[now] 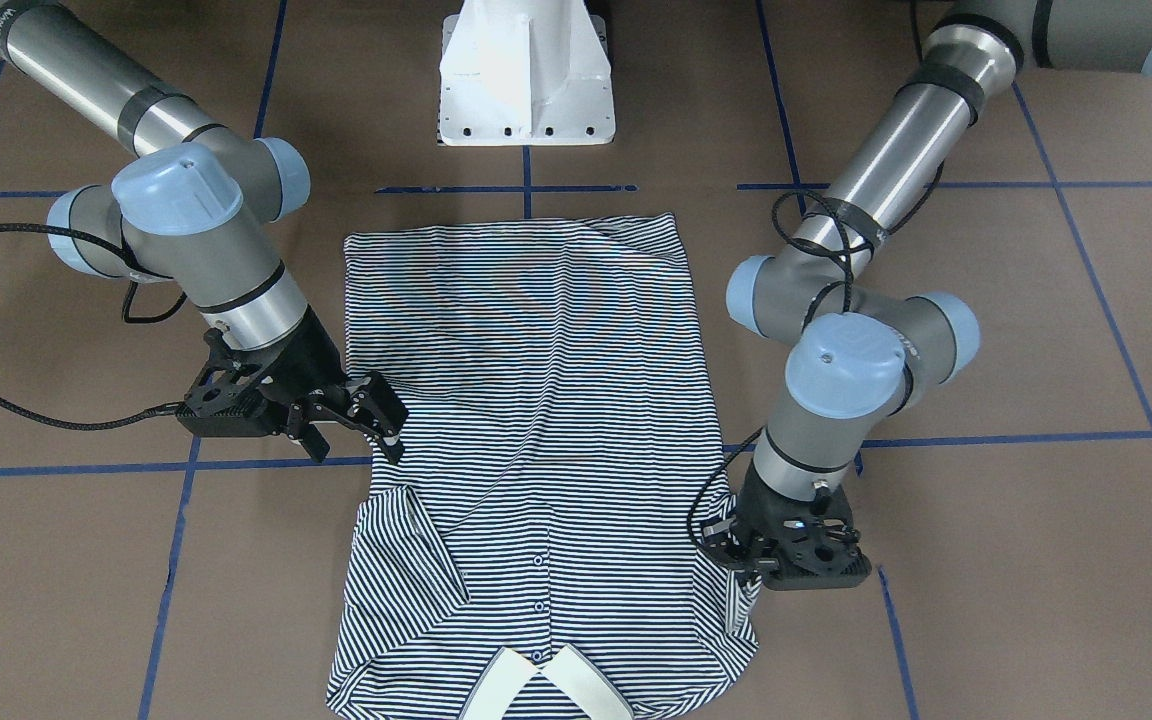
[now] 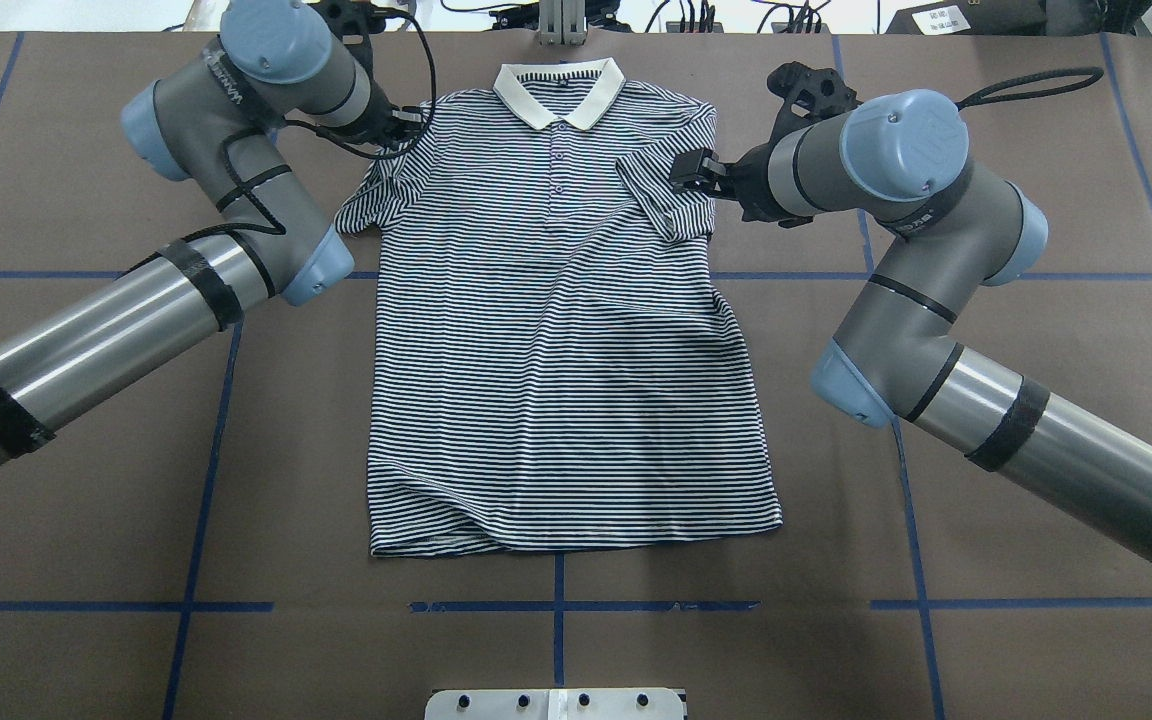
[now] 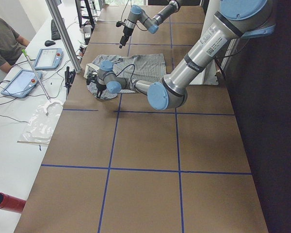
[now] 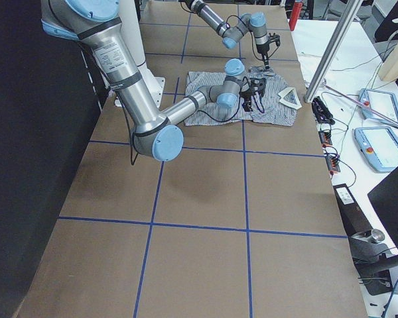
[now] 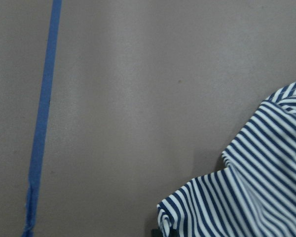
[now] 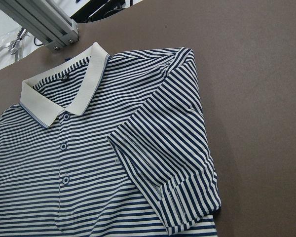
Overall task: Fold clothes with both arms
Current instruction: 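Fold the sleeve nearest the left gripper inward toward the collar, then move the right gripper to the hem corner nearest it while the left gripper withdraws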
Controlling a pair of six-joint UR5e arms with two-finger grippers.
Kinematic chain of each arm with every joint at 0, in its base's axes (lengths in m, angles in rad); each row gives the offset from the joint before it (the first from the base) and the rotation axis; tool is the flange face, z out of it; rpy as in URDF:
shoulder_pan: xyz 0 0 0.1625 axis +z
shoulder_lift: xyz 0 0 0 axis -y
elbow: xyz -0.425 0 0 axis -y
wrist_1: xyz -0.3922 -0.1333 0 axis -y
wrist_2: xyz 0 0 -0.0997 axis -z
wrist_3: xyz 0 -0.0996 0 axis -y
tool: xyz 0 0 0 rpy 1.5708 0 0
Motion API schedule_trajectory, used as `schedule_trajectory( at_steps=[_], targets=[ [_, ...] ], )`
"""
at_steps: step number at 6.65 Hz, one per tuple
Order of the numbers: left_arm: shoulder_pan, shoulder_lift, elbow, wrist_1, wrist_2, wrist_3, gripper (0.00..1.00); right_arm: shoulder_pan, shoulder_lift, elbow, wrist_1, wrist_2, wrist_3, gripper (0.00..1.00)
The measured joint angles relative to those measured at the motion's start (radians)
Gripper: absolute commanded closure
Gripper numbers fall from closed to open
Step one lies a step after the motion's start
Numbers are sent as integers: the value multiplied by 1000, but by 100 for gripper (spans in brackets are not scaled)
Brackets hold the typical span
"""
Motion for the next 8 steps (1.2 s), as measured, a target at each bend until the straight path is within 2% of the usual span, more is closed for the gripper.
schedule_trajectory(
  at_steps=[2,4,5,6,7,8],
  targets=[
    [57,-39,22,28,36,-49,100,0,-2,-2,2,1,0,0],
    [67,-93,89,6,76,-72,100,0,-3,-3,3,1,0,0],
    [67,-114,131,-26,100,-82,43,-1,-4,-3,4,2,0,0],
    [67,-121,149,-47,115,-87,24,-1,-5,-3,5,3,-1,0],
    [65,-117,123,-50,116,-90,23,-3,-7,0,5,5,-1,0],
    [65,-68,17,-47,107,-99,20,-13,-28,29,0,7,8,0]
  ],
)
